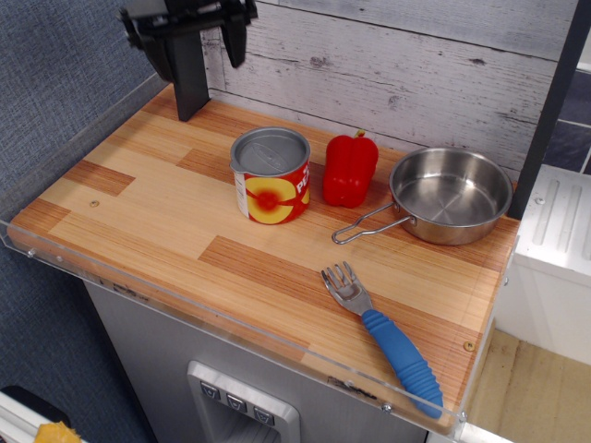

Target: PICK UP THE PLASTIC BOX AND PUT ANOTHER SIDE OF THE TABLE

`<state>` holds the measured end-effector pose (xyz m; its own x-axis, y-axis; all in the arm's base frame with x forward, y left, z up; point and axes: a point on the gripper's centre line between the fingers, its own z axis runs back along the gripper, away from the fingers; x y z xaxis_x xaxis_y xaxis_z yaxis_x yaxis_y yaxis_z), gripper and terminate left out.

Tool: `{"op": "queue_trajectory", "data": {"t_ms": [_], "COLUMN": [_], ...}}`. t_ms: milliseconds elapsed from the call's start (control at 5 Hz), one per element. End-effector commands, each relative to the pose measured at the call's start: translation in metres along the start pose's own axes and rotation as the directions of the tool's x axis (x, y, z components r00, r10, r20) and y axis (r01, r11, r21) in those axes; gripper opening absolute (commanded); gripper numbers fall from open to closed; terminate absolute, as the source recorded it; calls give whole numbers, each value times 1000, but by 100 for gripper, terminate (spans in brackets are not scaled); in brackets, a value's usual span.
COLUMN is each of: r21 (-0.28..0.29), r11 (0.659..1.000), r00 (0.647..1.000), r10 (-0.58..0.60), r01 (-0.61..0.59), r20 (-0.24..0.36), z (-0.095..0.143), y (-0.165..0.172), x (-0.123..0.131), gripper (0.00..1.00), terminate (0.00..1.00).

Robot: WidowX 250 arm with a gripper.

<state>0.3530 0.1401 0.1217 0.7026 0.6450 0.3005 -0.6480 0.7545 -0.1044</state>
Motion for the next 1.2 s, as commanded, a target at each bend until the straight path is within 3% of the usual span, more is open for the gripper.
{"op": "queue_trajectory", "data": {"t_ms": [0,200,400,600,800,1000], "r21": [91,92,43,56,14,-3], "r11": [956,937,906,870,882,856], "r00": [954,935,895,864,874,848], "r10": [-265,-322,-406,-474,-465,-514], "r01": [279,337,421,489,471,518], "r20": [-141,-146,-185,-170,-144,-129], "z": [30,31,28,29,29,19], "y": [52,77,98,110,111,106], "x": [6,-8,-17,-29,-32,-35], "gripper": [100,100,100,100,100,100], "terminate": [0,0,0,0,0,0]}}
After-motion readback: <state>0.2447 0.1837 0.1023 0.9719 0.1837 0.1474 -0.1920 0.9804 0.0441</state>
